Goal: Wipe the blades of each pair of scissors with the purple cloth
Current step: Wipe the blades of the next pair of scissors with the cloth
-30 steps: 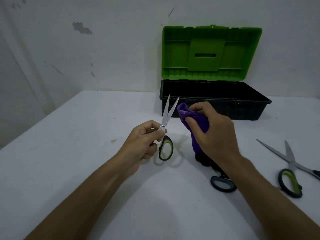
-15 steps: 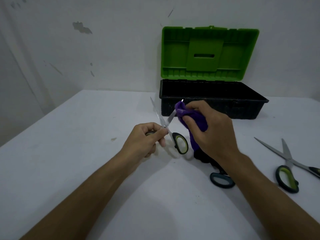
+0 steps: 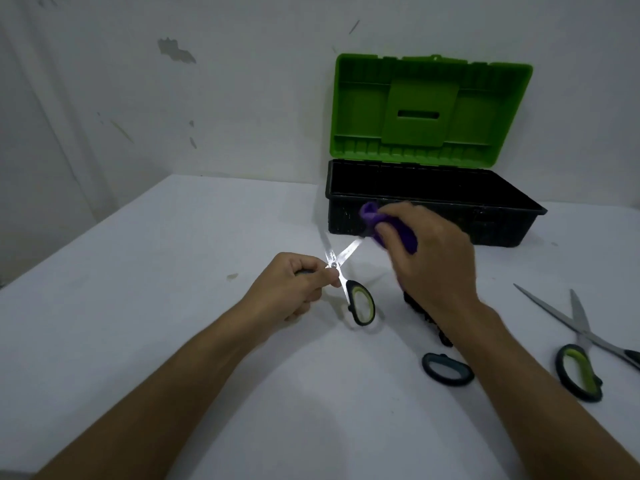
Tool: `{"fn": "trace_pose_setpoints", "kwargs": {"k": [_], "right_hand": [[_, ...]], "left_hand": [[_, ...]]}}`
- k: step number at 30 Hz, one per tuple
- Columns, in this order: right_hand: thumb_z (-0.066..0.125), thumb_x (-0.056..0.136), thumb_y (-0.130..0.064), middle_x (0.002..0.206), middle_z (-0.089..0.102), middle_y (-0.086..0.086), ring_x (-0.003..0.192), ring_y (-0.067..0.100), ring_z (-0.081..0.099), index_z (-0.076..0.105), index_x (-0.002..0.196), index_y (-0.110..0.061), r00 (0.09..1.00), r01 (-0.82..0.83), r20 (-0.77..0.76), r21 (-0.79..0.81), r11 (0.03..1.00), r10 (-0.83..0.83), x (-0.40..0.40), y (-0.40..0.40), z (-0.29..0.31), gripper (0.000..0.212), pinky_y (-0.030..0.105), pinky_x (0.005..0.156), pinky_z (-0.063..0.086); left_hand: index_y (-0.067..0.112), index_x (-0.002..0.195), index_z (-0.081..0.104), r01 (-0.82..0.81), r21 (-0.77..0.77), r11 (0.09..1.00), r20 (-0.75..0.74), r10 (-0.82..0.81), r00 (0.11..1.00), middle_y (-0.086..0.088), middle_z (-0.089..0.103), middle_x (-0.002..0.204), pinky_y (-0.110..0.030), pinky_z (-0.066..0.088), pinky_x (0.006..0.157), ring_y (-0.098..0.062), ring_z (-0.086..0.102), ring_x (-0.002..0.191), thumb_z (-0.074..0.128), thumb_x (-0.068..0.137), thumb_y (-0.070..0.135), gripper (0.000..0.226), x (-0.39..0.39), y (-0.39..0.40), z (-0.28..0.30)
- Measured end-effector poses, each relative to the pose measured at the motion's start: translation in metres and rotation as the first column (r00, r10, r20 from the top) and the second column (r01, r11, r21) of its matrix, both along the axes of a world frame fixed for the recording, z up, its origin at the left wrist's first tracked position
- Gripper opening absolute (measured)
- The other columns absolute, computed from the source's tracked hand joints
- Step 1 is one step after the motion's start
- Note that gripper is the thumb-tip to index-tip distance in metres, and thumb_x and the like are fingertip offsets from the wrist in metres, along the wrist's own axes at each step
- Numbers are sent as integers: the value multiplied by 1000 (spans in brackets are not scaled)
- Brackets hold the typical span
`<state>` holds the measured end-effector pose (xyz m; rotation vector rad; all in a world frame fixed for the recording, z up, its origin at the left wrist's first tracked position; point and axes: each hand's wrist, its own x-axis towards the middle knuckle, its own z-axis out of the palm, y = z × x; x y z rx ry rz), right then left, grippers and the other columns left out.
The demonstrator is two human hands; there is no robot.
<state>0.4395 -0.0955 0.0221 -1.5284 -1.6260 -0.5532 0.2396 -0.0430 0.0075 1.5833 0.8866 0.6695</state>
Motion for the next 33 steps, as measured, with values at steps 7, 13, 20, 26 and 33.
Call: {"fn": "trace_pose_setpoints", "kwargs": {"k": [7,13,20,26,33], "right_hand": [[63,91,-39,89,69,-9,75,9,60,65,107,-27,999,-25,-35,-26,999,24,-5,-1,0,20,21,63,47],[65,88,-37,97,69,-8,83,11,62,68,110,-25,966,-257,-12,-117,959,258,-6,-9,-6,25,31,69,52],[68,89,-29,87,62,-6,73,12,55,67,109,-24,999,-38,5,9,999,38,15,1,-1,21,35,60,51],[71,88,-28,86,57,-14,72,7,52,71,113,-23,933,-341,84,-93,935,349,0,-8,-8,25,23,60,45],[65,92,-32,89,61,-4,73,11,55,69,115,-21,1000,-2,-27,97,995,5,17,-4,1,26,23,60,45]], "left_hand": [[6,81,72,30,101,994,-8,-30,1000,6,35,47,-19,21,40,-9,25,42,61,95,24,26,-1,-1,5],[3,87,72,19,29,999,2,-19,1000,7,36,48,-21,20,42,-9,24,42,62,94,29,29,4,-5,5],[7,81,69,62,59,996,16,-63,998,6,35,50,-19,19,41,-10,24,44,56,99,24,28,1,-5,5],[9,82,71,53,46,998,70,-56,996,3,32,53,-19,18,41,-9,22,44,58,97,25,26,1,-5,8],[2,84,70,62,51,997,45,-64,997,6,33,50,-18,19,40,-9,22,41,58,97,23,28,1,-5,6]]}}
